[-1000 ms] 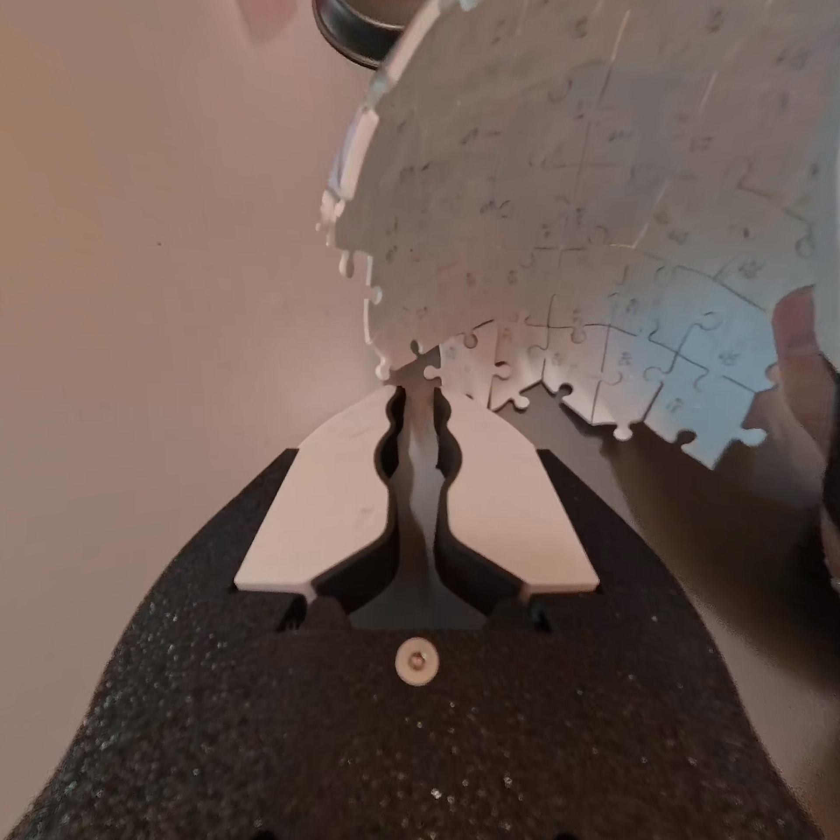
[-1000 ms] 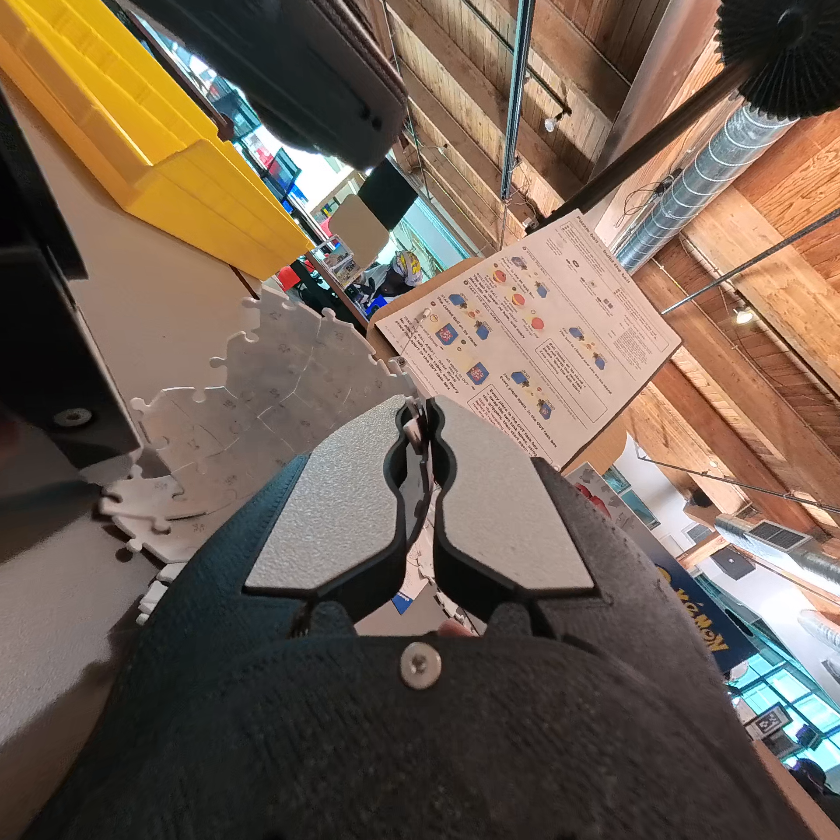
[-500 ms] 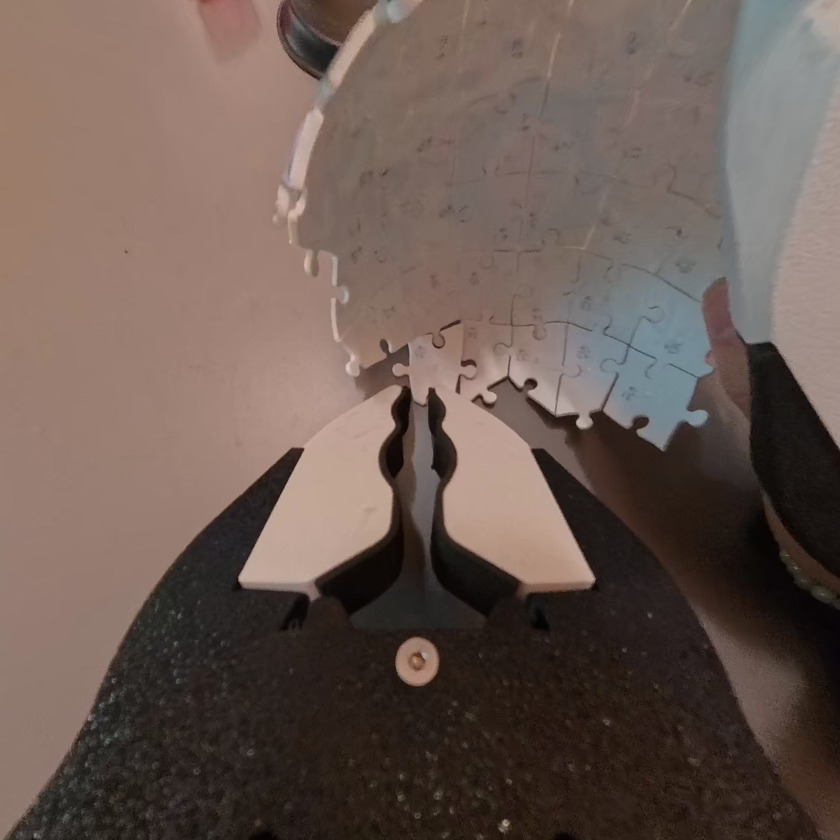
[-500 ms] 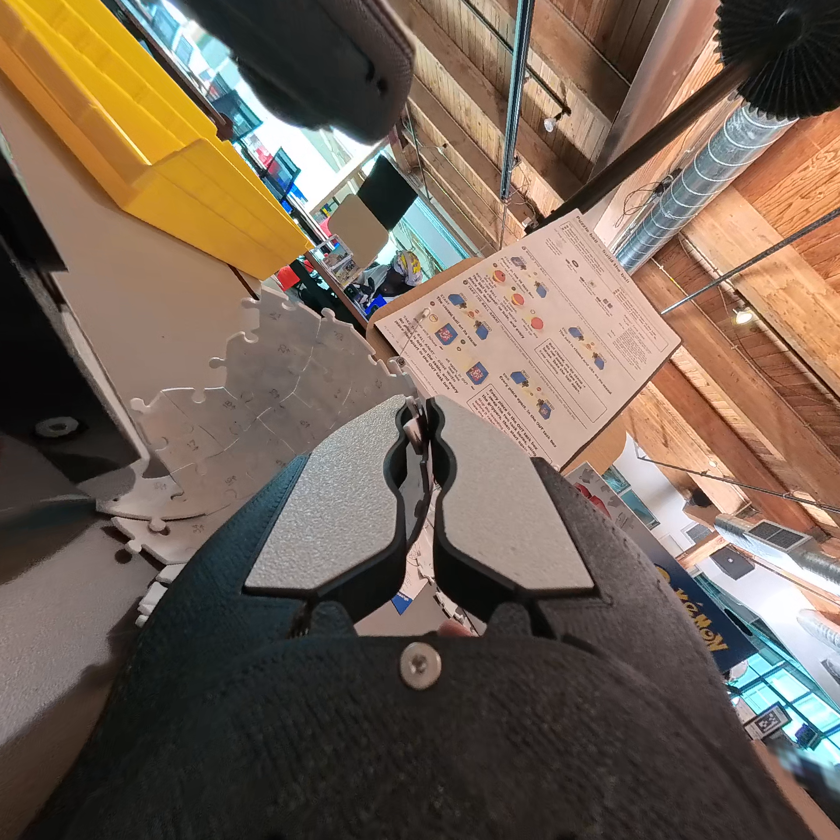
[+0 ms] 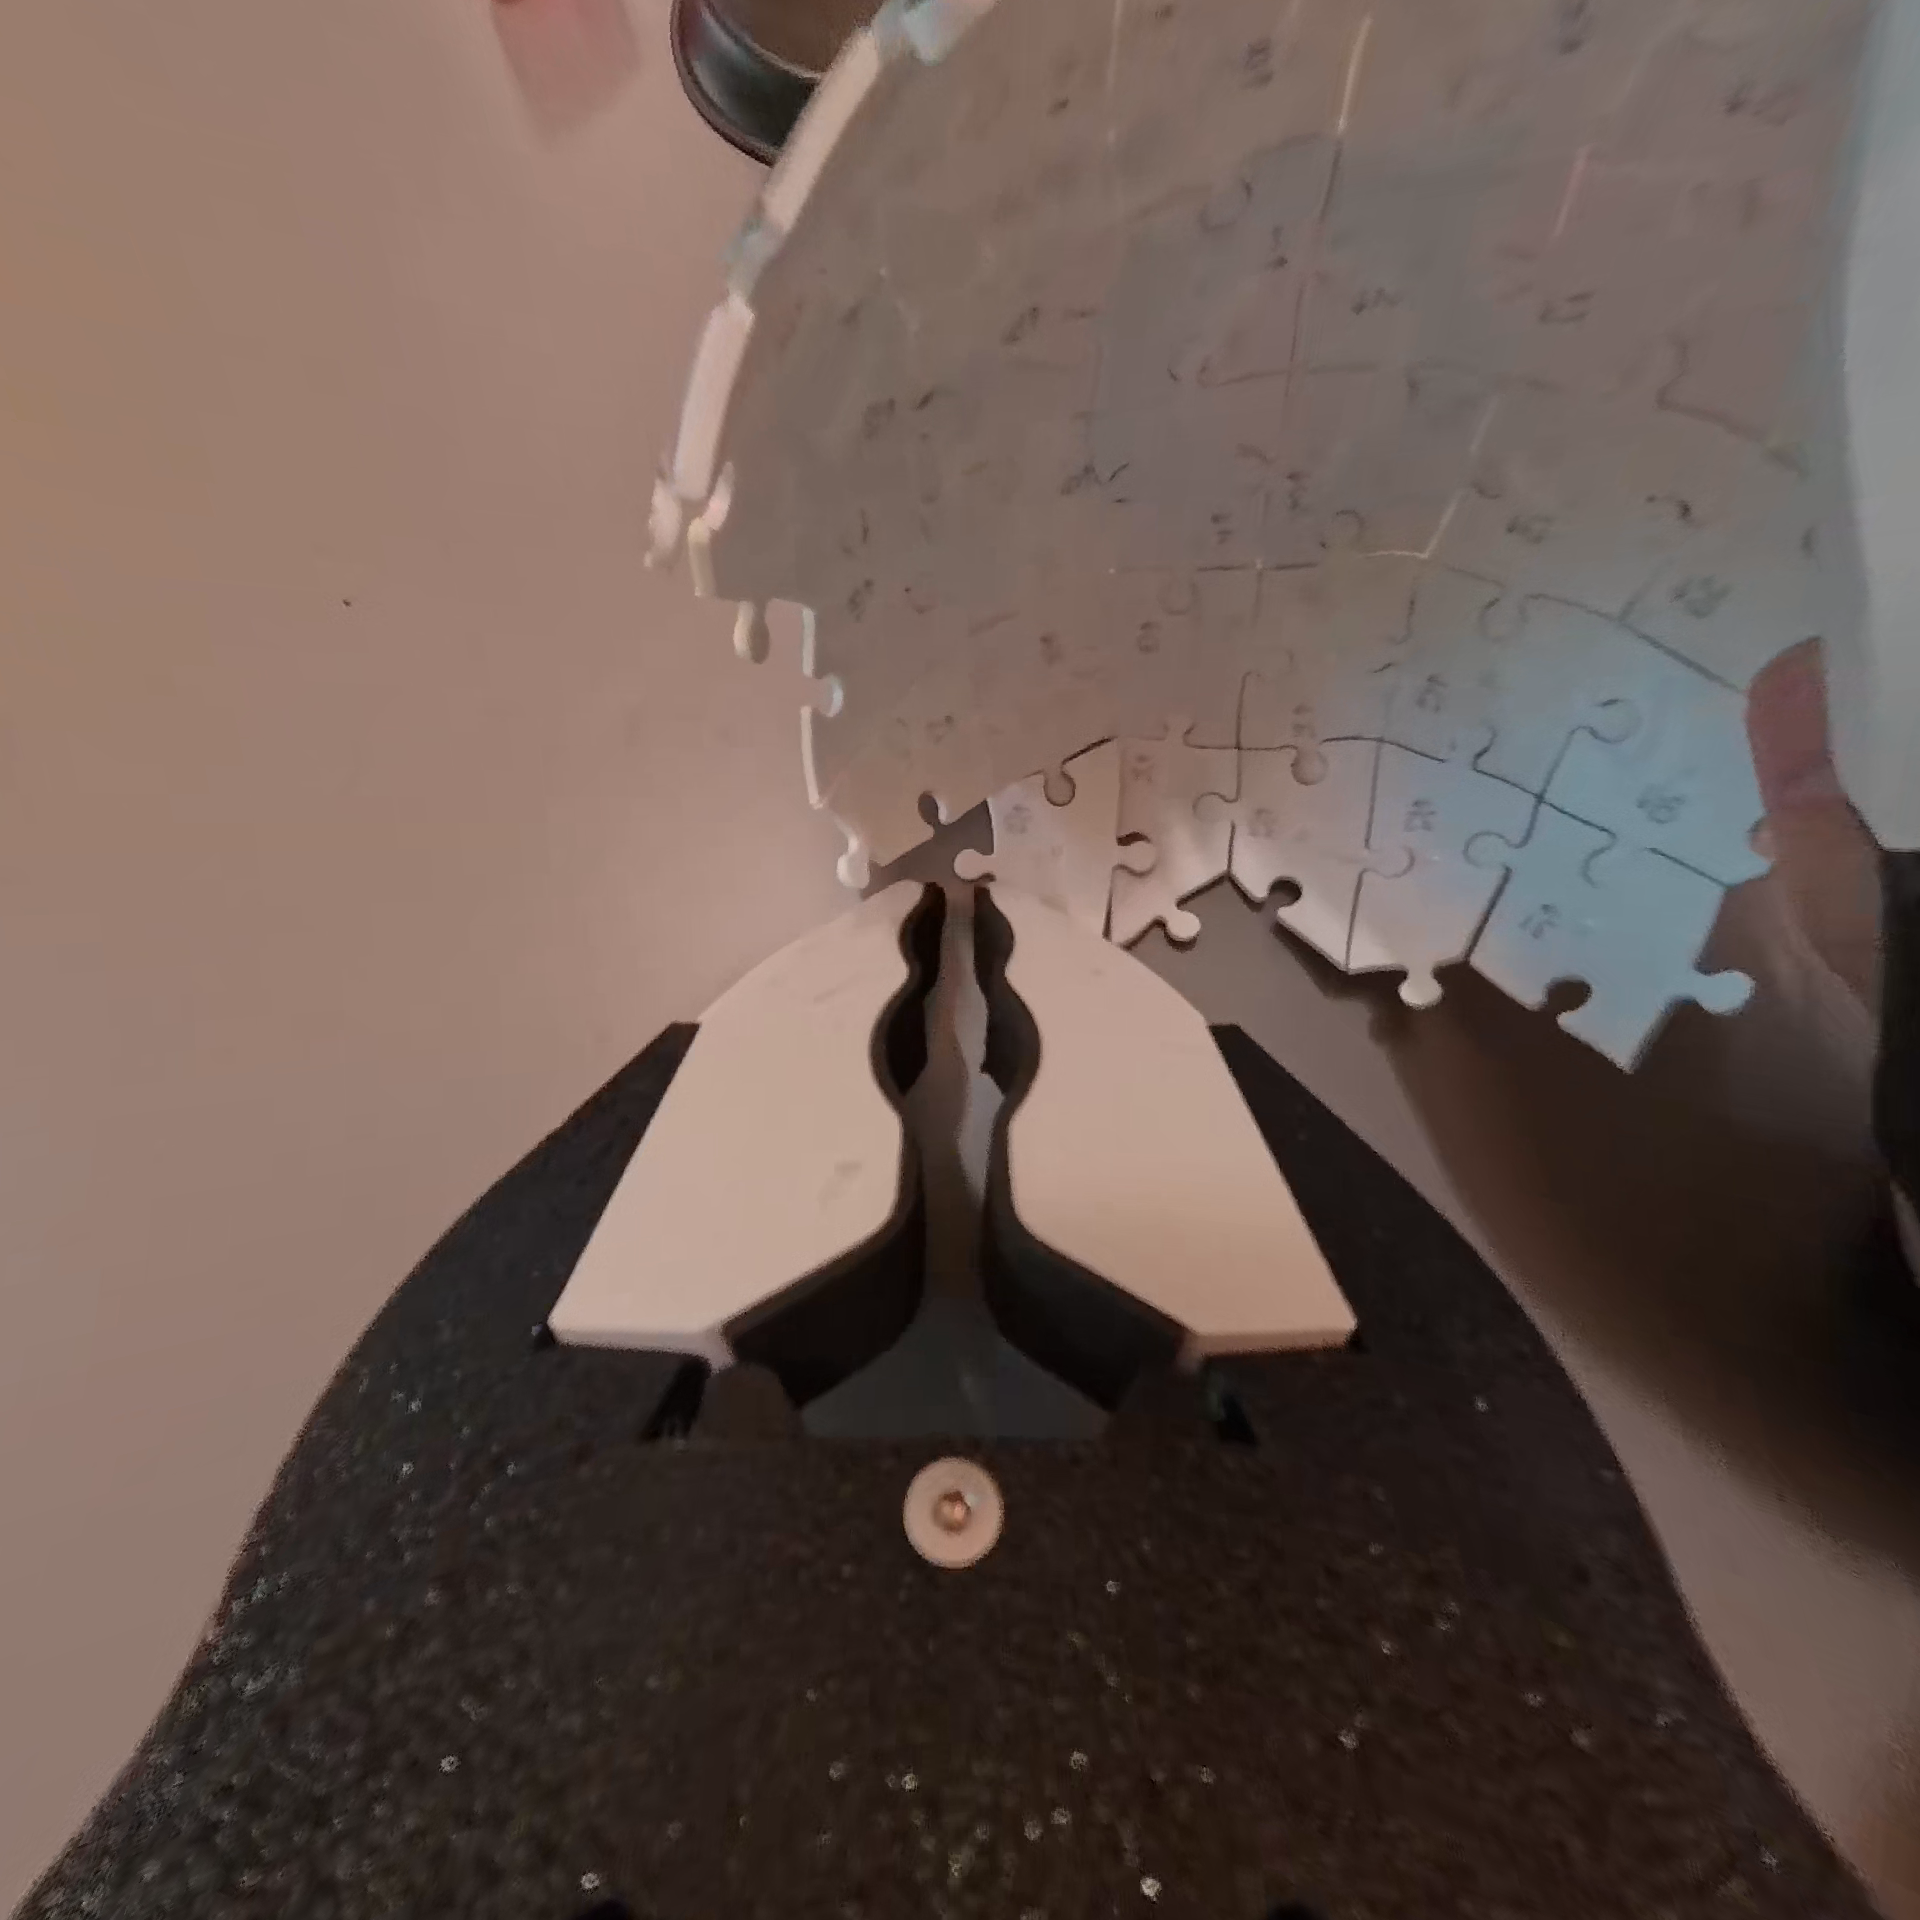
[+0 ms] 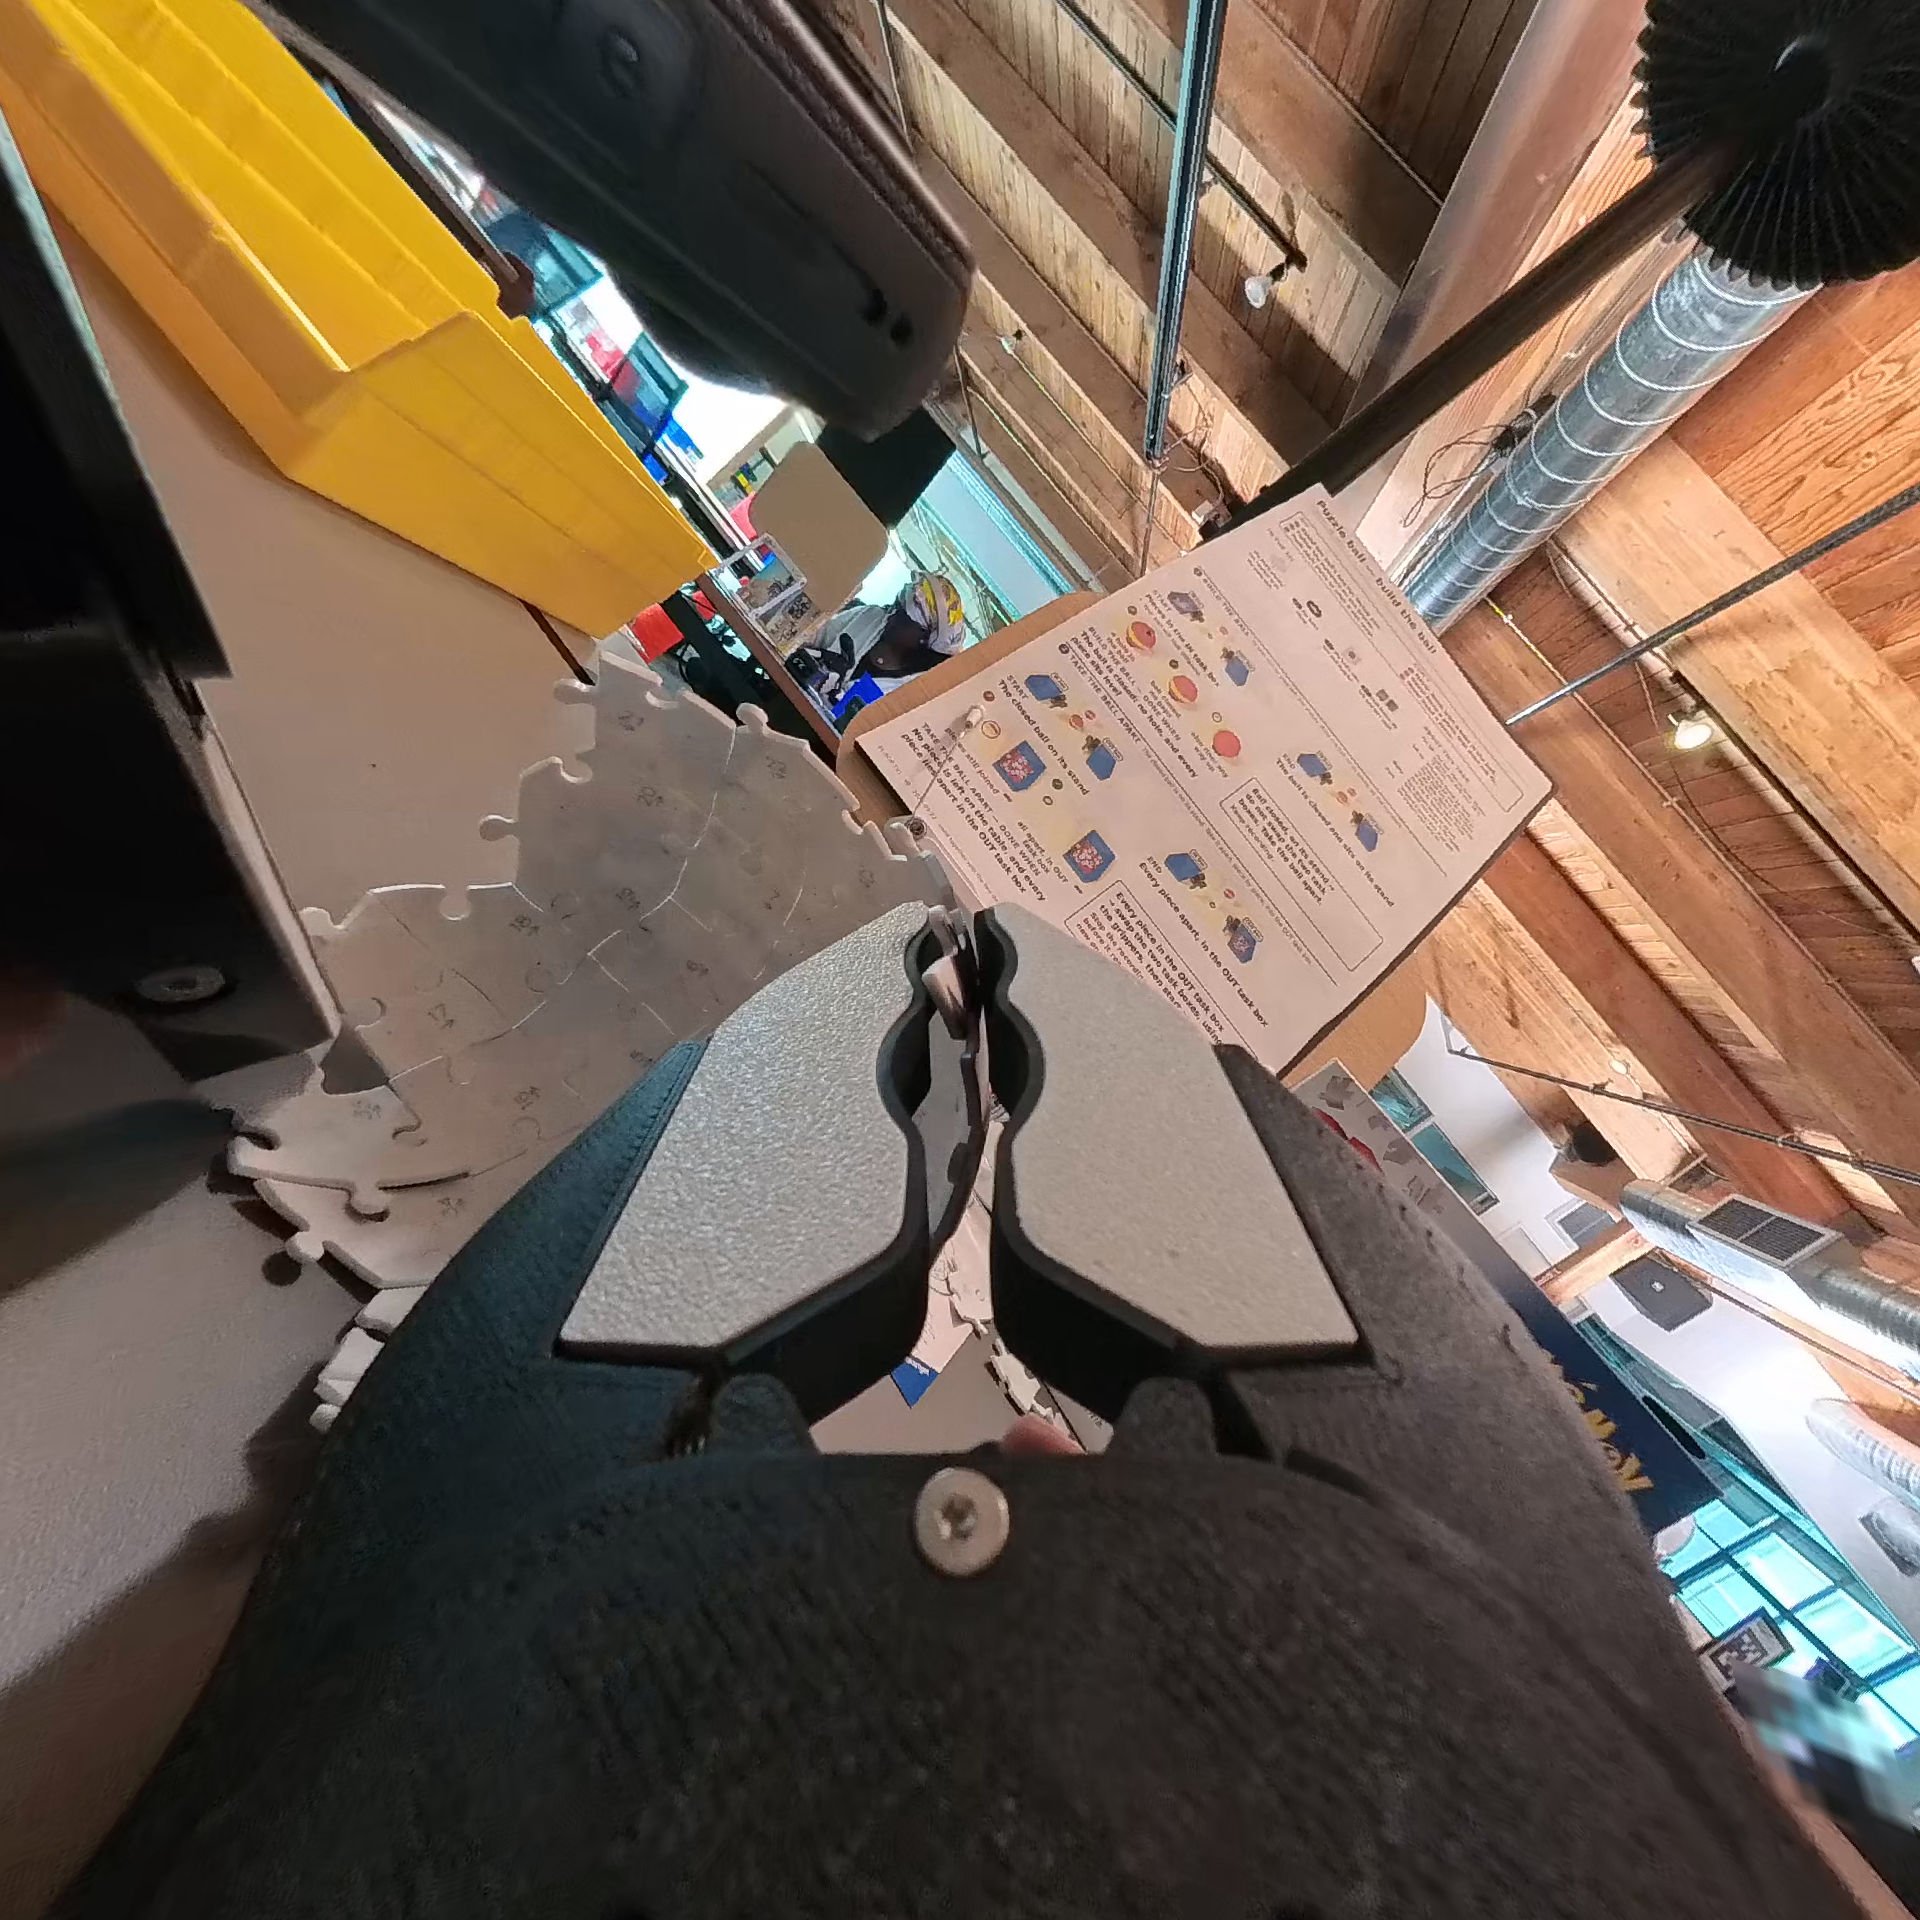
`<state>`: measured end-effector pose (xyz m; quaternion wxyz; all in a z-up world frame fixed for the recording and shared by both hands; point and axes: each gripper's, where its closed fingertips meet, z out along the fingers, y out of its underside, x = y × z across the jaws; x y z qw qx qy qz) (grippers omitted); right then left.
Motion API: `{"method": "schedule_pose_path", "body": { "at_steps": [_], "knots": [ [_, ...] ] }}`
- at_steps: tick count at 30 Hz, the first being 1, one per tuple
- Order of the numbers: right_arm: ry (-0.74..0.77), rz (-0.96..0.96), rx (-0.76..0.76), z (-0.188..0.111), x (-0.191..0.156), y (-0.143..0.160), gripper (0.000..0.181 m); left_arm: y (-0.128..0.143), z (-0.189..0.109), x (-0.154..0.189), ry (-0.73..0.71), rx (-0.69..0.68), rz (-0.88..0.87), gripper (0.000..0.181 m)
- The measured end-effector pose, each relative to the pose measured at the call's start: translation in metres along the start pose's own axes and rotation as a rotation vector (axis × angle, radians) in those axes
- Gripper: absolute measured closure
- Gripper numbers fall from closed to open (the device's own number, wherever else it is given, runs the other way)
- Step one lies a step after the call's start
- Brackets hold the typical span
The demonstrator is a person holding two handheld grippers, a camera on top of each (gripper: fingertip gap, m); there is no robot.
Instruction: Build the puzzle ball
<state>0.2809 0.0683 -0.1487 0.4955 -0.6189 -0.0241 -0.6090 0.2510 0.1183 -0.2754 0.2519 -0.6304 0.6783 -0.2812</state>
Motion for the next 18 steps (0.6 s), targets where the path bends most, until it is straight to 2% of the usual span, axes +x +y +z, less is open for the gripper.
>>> {"method": "schedule_pose_path", "body": {
  "at_steps": [9,14,18],
  "knots": [
    [0.000,0.000,0.000,0.000,0.000,0.000,0.175,0.000,-0.001,0.012,0.080,-0.012,-0.043,0.181],
    [0.000,0.002,-0.001,0.000,0.001,0.001,0.175,0.000,-0.001,0.005,0.030,-0.002,-0.023,0.177],
    [0.000,0.003,-0.001,0.000,0.001,0.001,0.175,-0.010,-0.006,0.012,0.066,0.071,0.025,0.178]
  ]
}}
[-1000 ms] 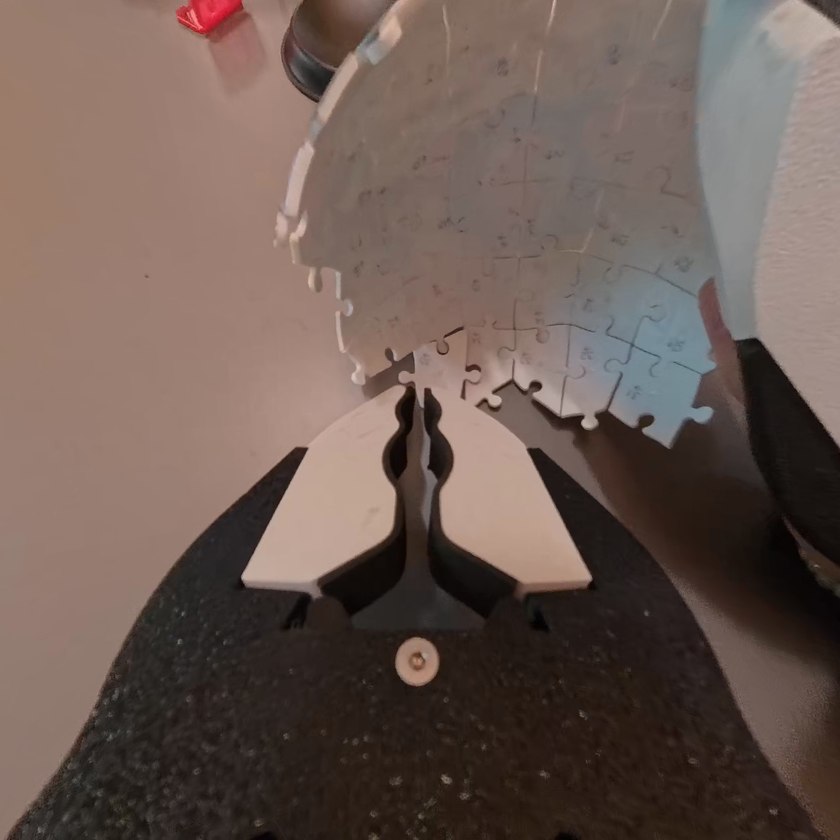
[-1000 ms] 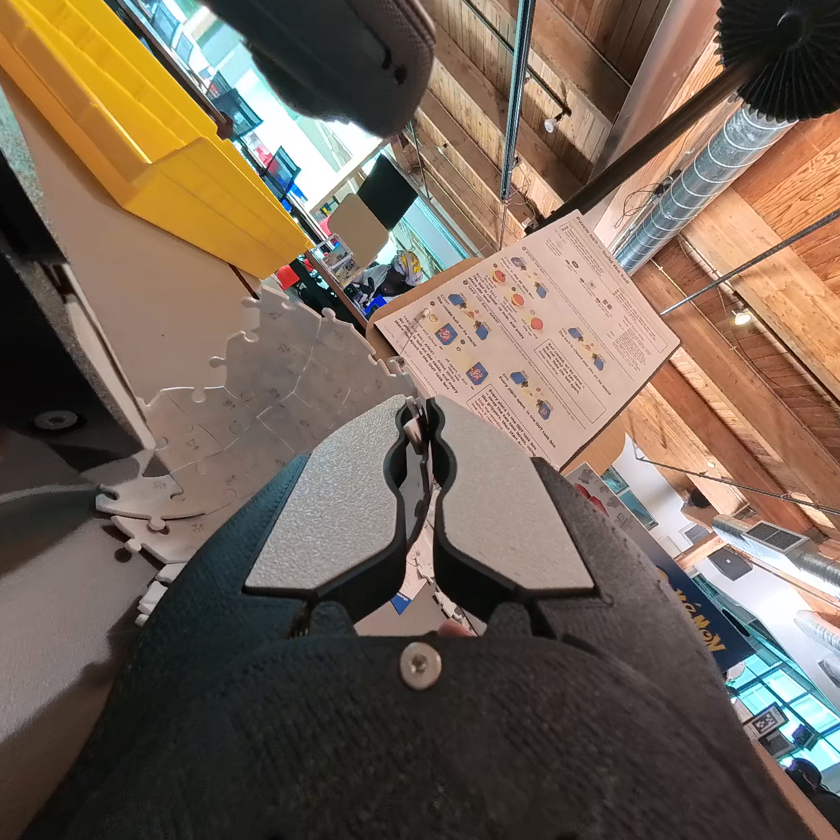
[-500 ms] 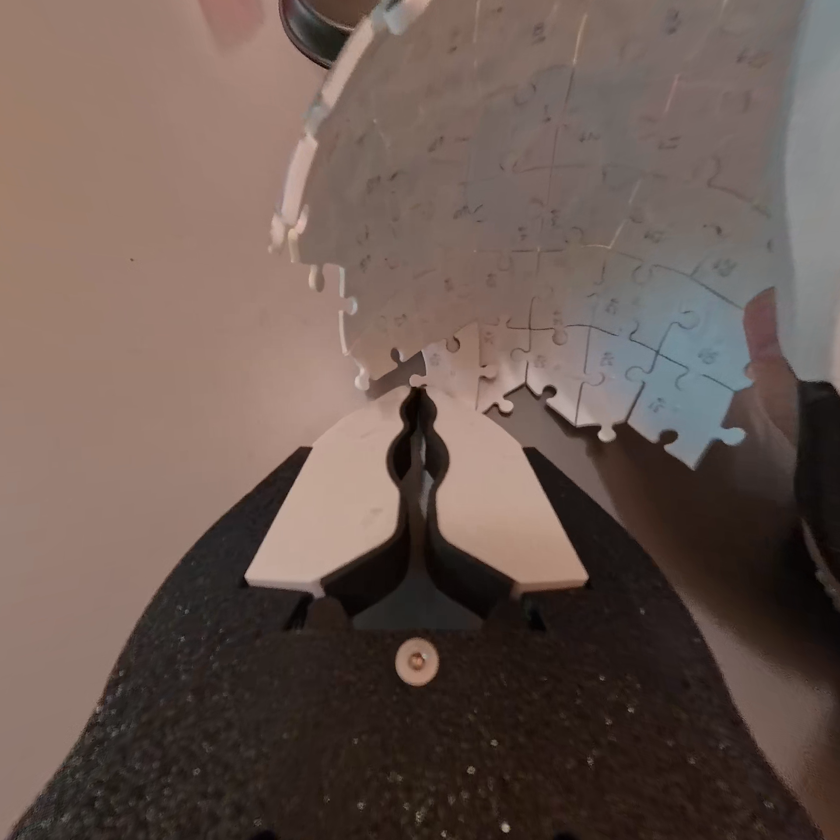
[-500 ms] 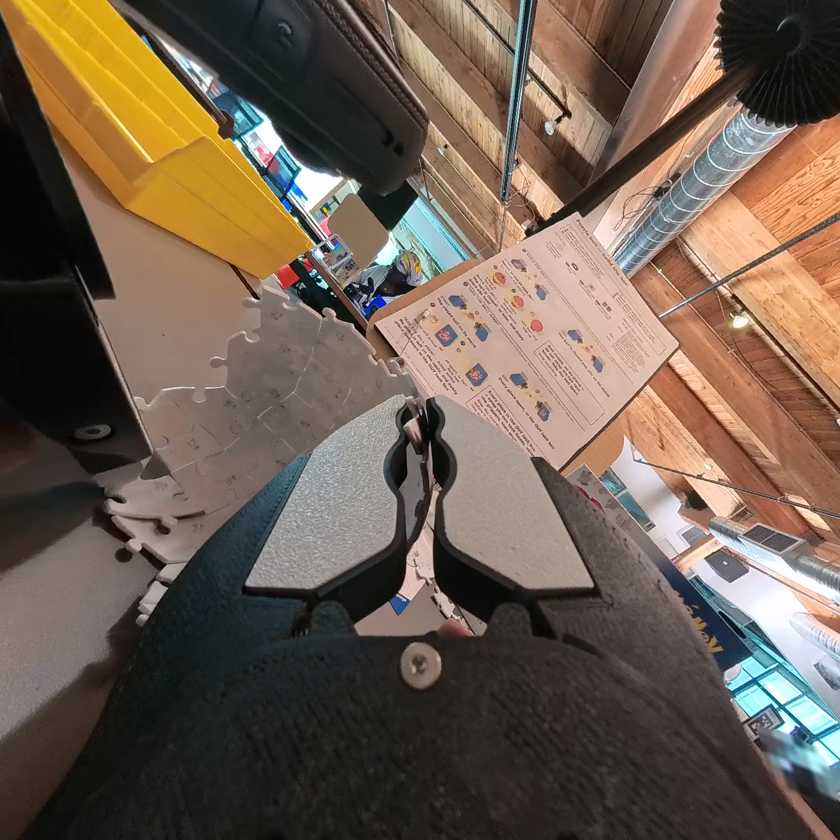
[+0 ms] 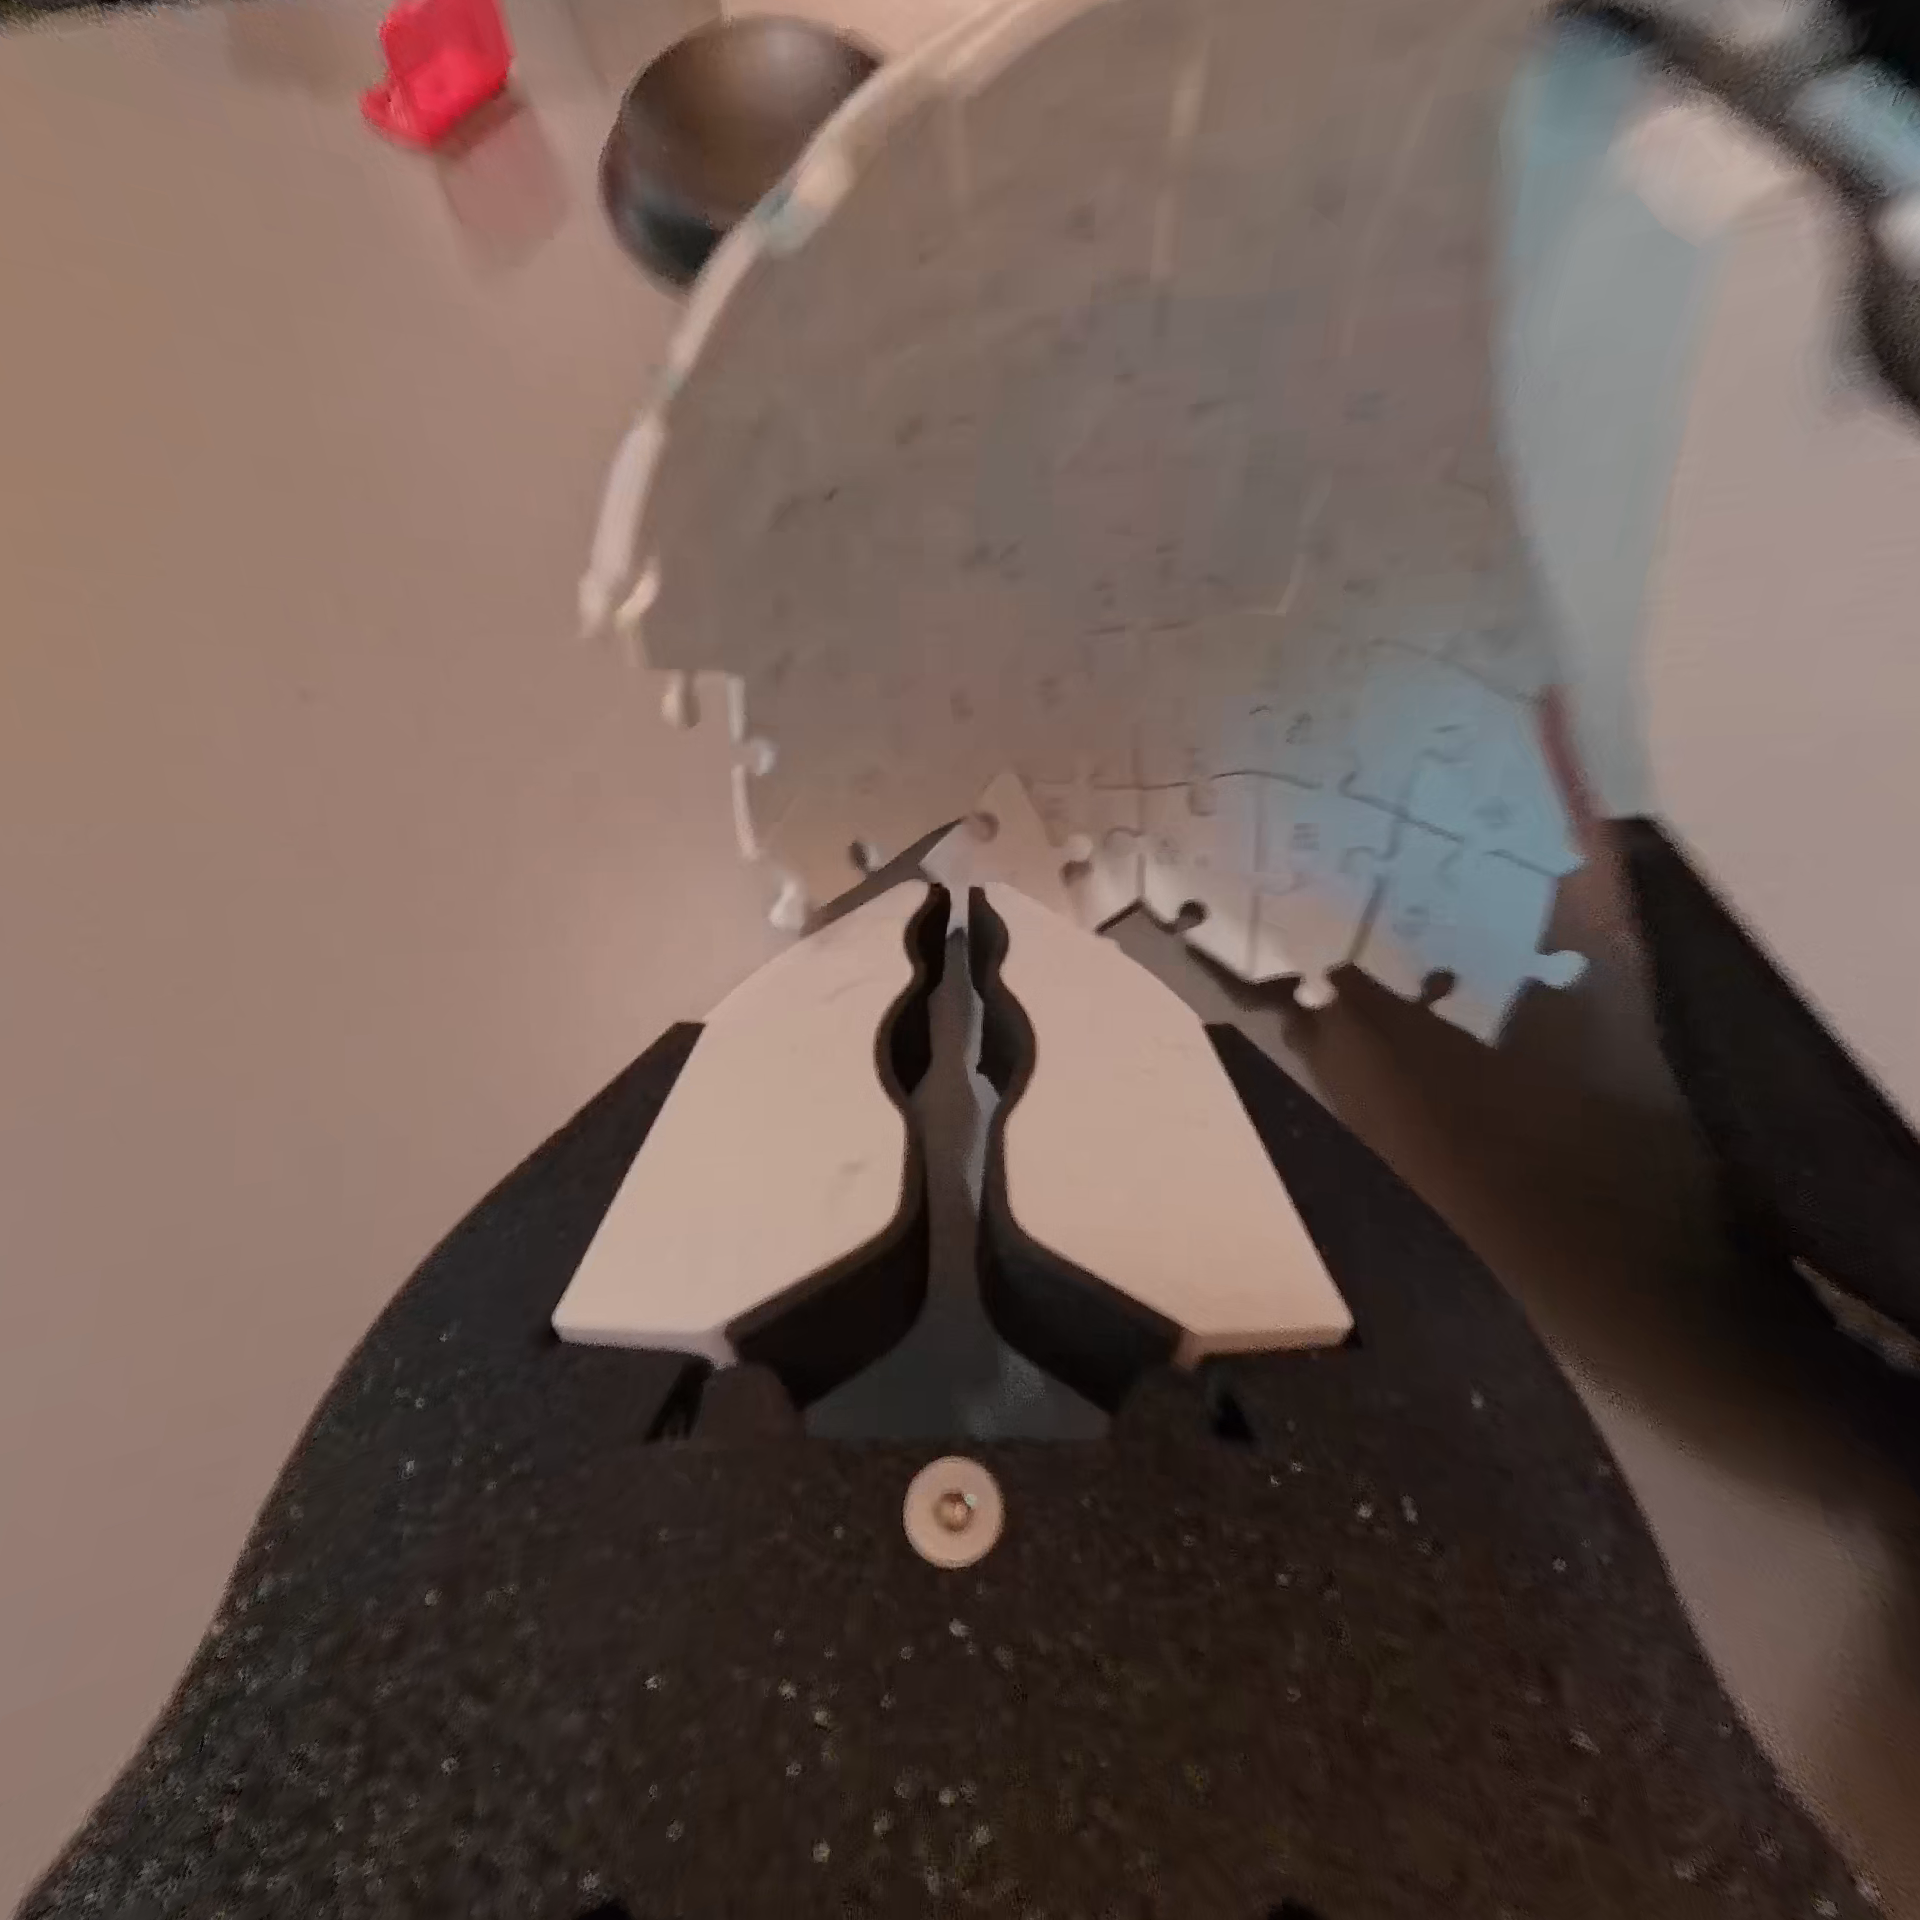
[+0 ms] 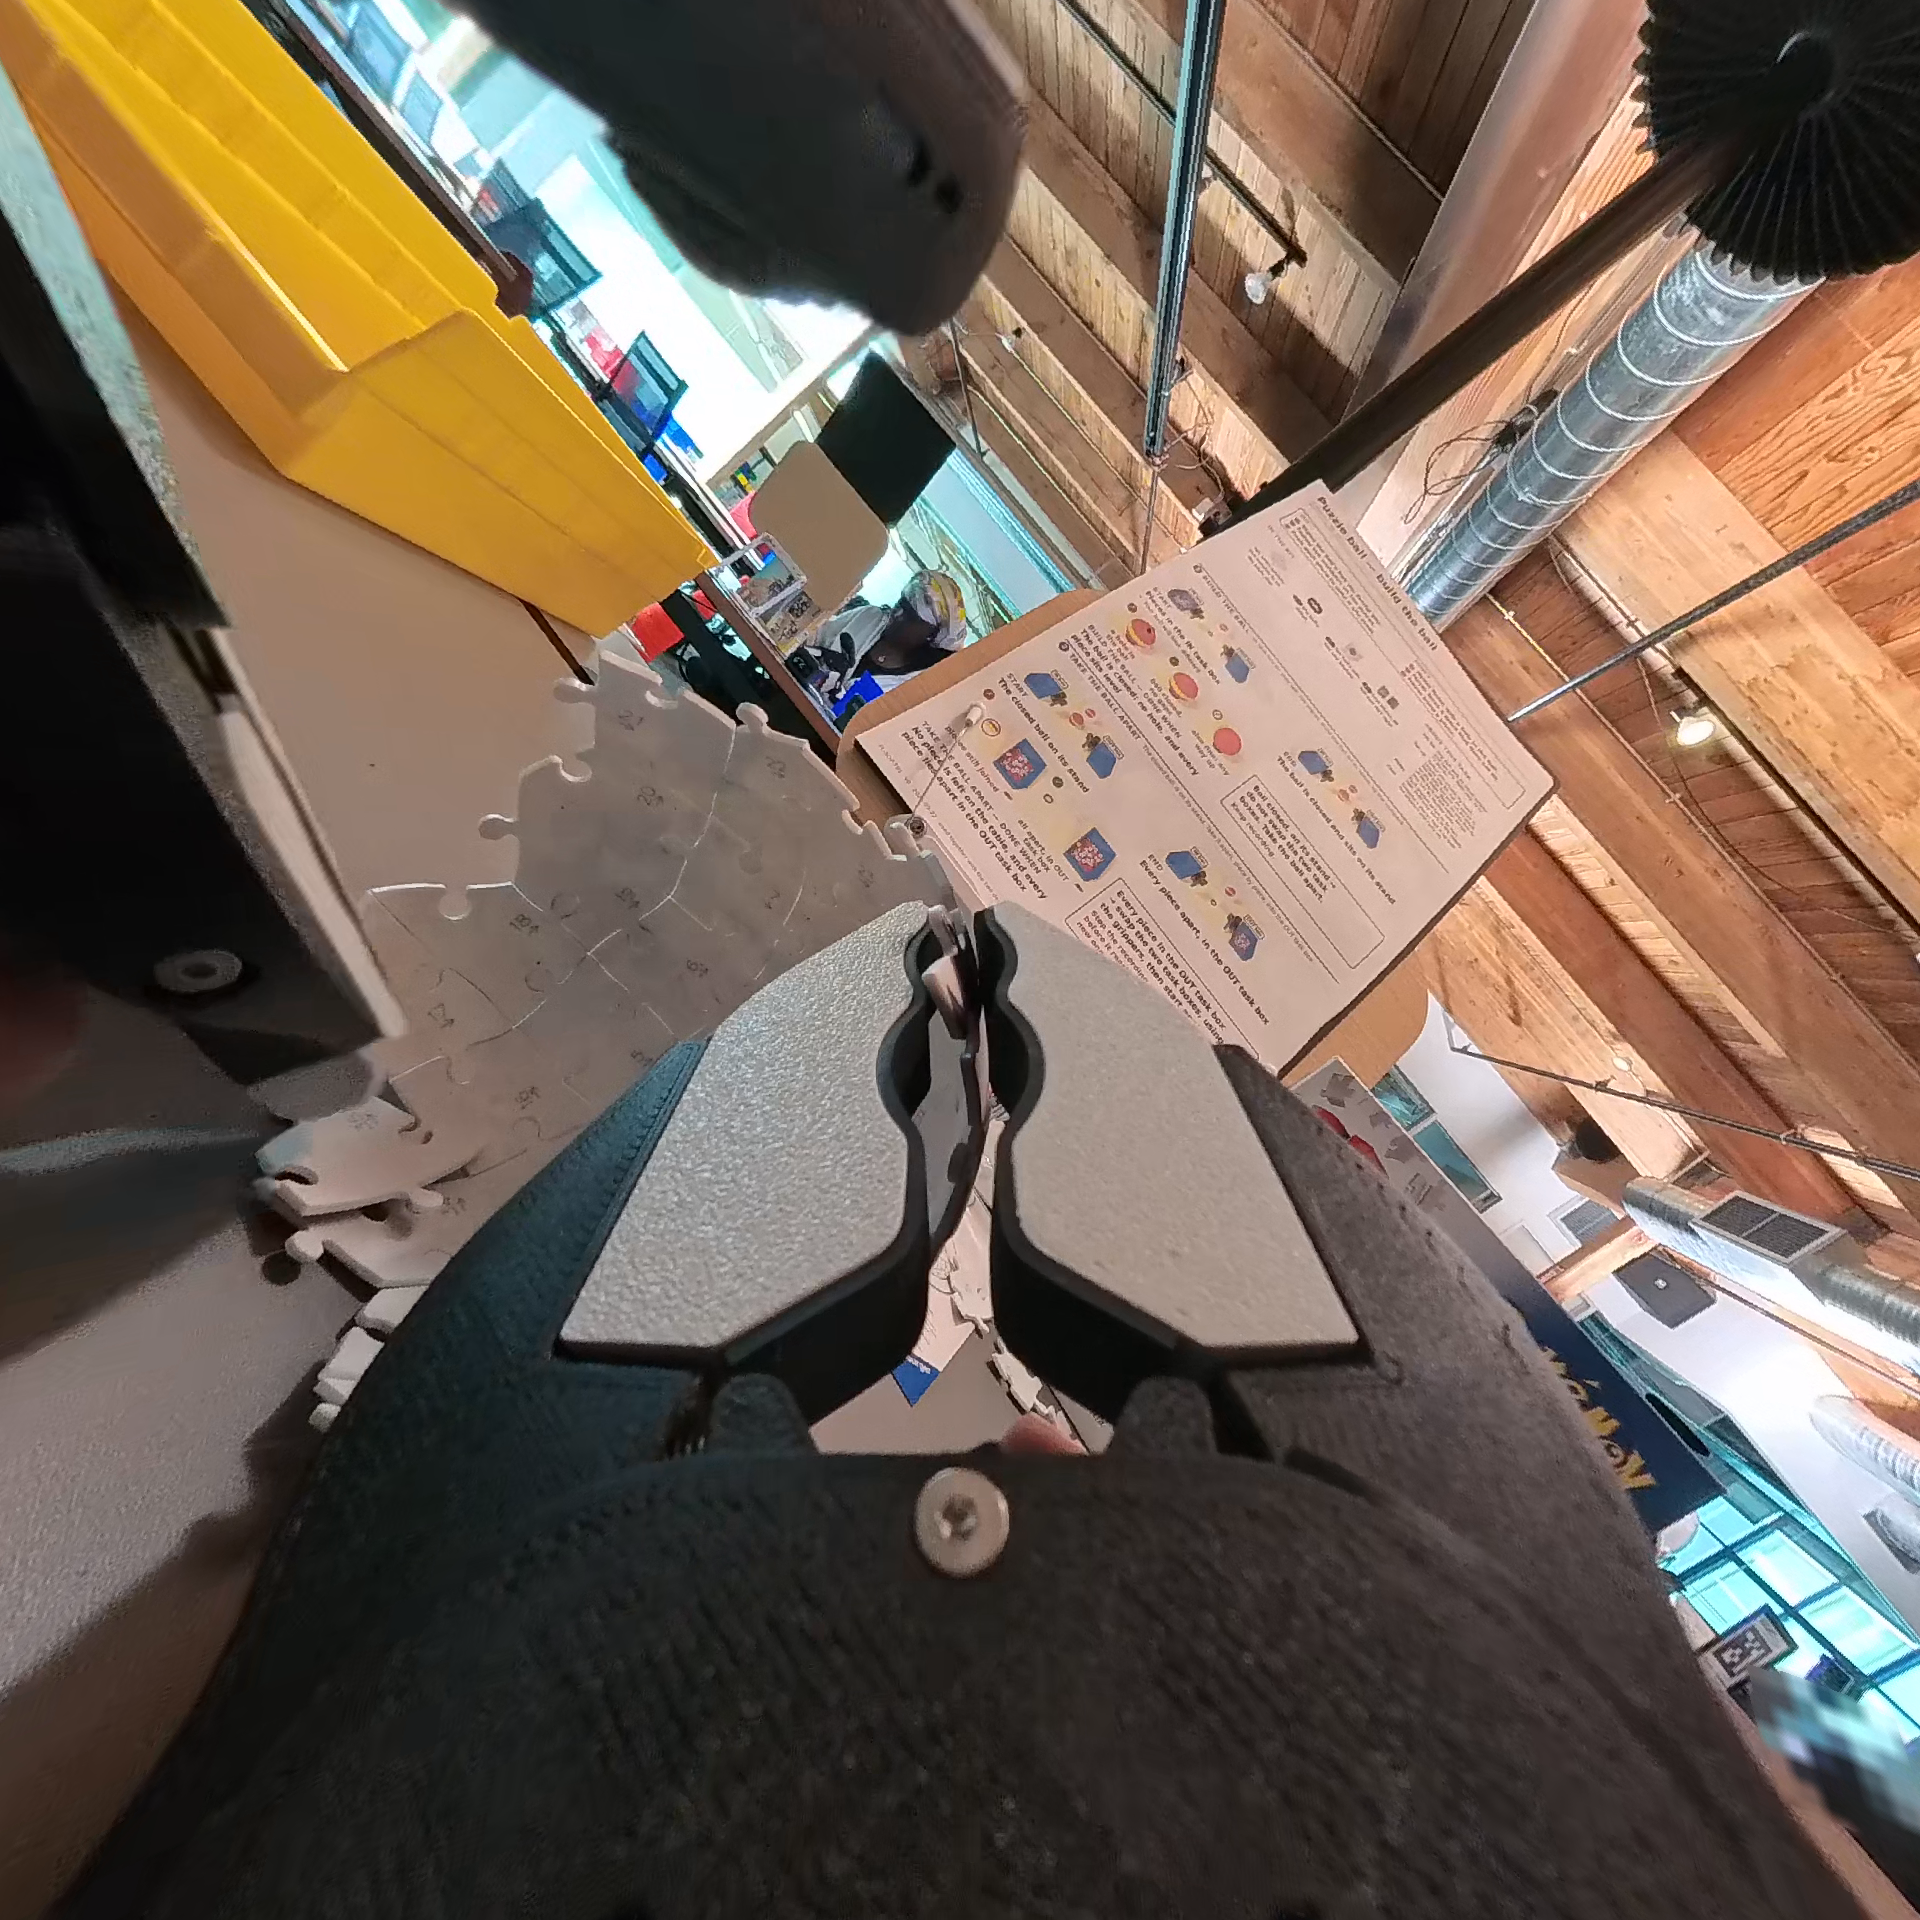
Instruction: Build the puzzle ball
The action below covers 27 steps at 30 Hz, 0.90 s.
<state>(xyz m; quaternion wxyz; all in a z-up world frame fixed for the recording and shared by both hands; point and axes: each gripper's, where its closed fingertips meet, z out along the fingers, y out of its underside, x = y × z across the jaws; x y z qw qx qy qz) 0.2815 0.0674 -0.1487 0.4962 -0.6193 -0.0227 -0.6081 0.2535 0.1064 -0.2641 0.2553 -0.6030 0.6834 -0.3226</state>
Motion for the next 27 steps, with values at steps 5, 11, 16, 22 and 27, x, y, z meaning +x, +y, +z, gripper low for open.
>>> {"method": "schedule_pose_path", "body": {
  "at_steps": [5,11,16,22,27],
  "knots": [
    [0.000,-0.002,-0.001,0.000,0.000,0.000,0.175,0.003,0.007,0.019,0.046,-0.036,0.176,0.163],
    [0.000,-0.002,-0.001,0.000,0.000,0.000,0.175,0.003,0.009,0.020,0.013,-0.043,0.207,0.166],
    [0.000,0.001,-0.001,0.000,0.000,0.001,0.175,0.005,0.007,0.009,-0.034,-0.061,0.196,0.170],
    [0.000,0.000,-0.002,0.000,0.000,0.001,0.175,0.001,0.002,0.013,0.017,-0.032,0.166,0.167],
    [0.000,0.002,-0.004,0.000,0.001,0.001,0.175,0.004,-0.003,-0.006,-0.054,-0.063,0.135,0.173]
  ]
}}
